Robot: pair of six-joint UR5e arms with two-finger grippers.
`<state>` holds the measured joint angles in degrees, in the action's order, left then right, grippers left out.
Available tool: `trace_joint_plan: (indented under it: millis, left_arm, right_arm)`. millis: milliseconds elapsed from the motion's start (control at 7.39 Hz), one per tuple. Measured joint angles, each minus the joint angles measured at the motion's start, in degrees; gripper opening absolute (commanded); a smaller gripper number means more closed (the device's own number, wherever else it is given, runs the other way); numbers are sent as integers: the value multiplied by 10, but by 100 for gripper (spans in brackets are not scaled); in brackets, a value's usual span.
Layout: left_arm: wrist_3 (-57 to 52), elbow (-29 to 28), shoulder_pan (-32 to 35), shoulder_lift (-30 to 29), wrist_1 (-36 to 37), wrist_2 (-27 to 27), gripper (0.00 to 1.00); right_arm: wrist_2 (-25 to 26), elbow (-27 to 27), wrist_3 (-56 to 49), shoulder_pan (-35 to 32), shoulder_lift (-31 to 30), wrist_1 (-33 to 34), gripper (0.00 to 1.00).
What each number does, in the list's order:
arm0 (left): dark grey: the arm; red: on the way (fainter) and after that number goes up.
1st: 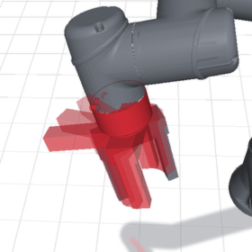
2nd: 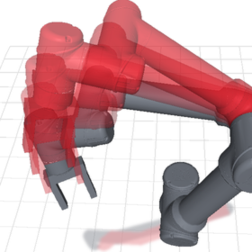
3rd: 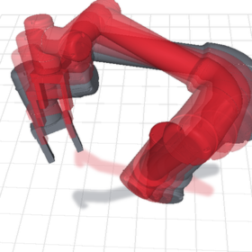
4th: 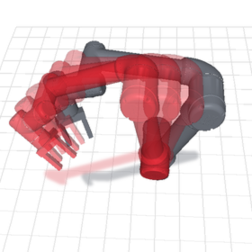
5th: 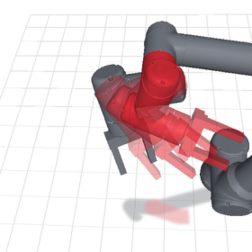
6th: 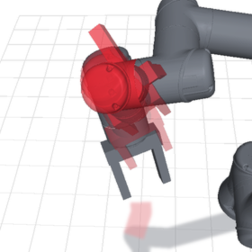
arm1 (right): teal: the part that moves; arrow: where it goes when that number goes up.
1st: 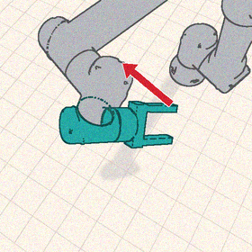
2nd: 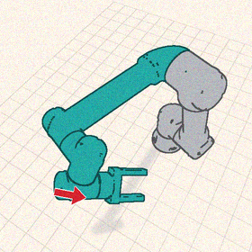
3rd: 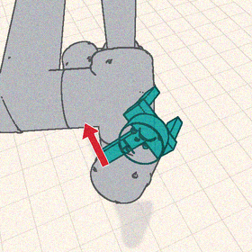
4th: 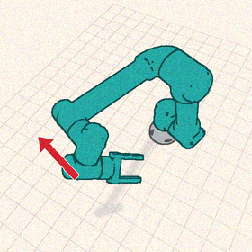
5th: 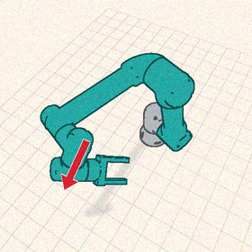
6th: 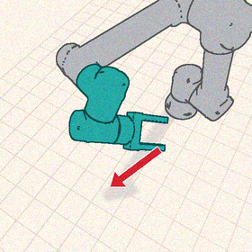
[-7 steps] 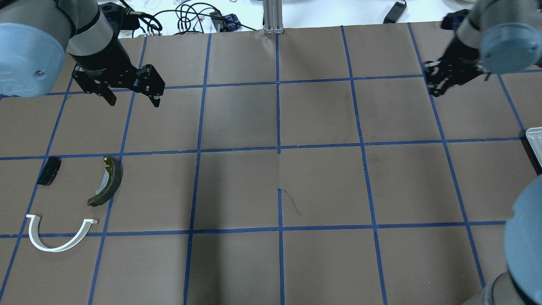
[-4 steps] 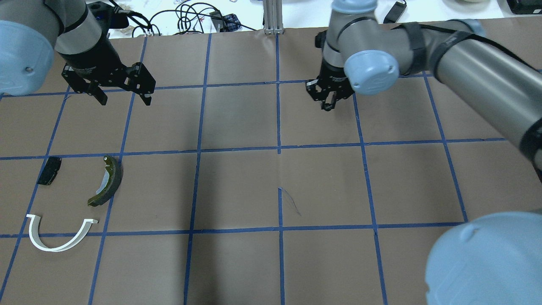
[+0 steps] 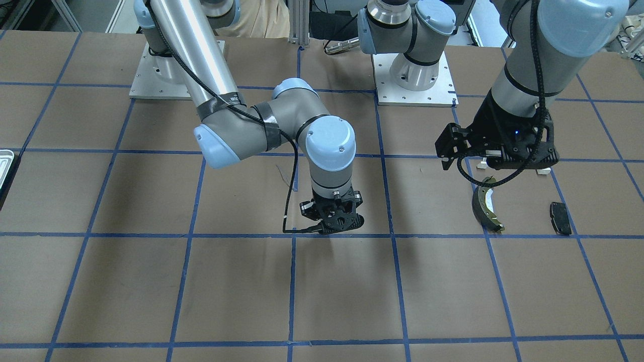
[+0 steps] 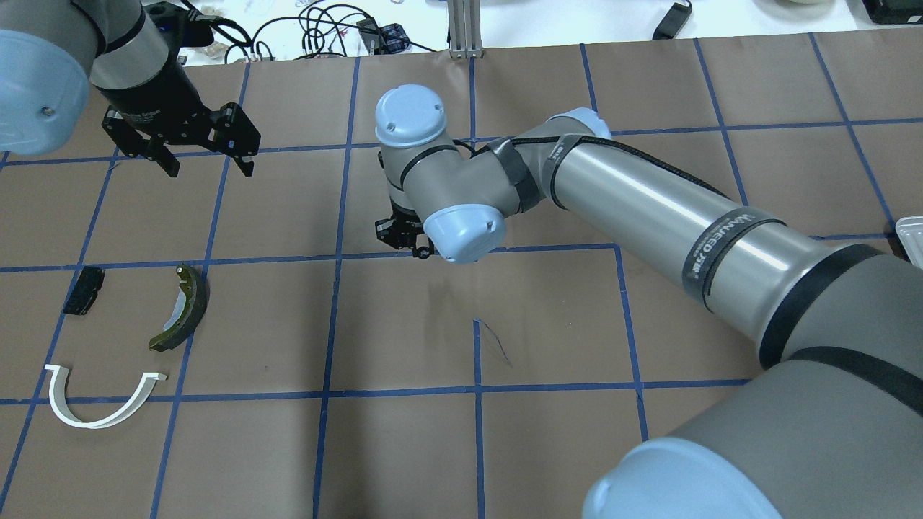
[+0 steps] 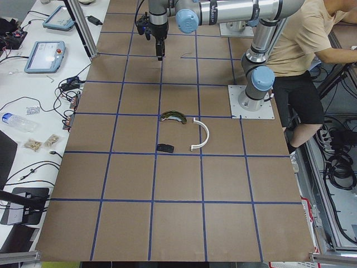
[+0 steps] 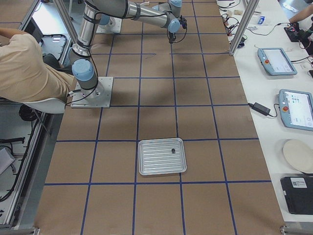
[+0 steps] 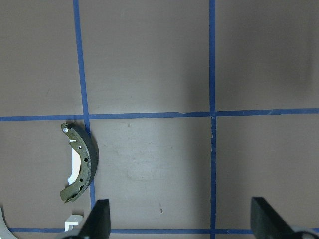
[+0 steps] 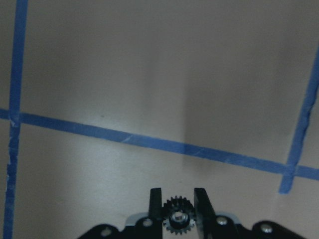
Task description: Place bearing gear from tray to pile
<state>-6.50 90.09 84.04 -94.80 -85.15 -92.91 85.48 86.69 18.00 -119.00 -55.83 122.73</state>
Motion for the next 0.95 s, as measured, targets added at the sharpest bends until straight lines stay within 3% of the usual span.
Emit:
trace_joint_plan:
  millis: [406,677,948]
  left_arm:
    - [2,4,-1,-8,9,1,100]
    - [8,7,1,-16,22,3,100]
    - [62,19,21,-29,31,8,100]
  right_arm:
    - [9,42,-1,15,-10,78,100]
    - [10,49,-61,116,-73,14,100]
    - [13,51,-153,262,-136,-66,100]
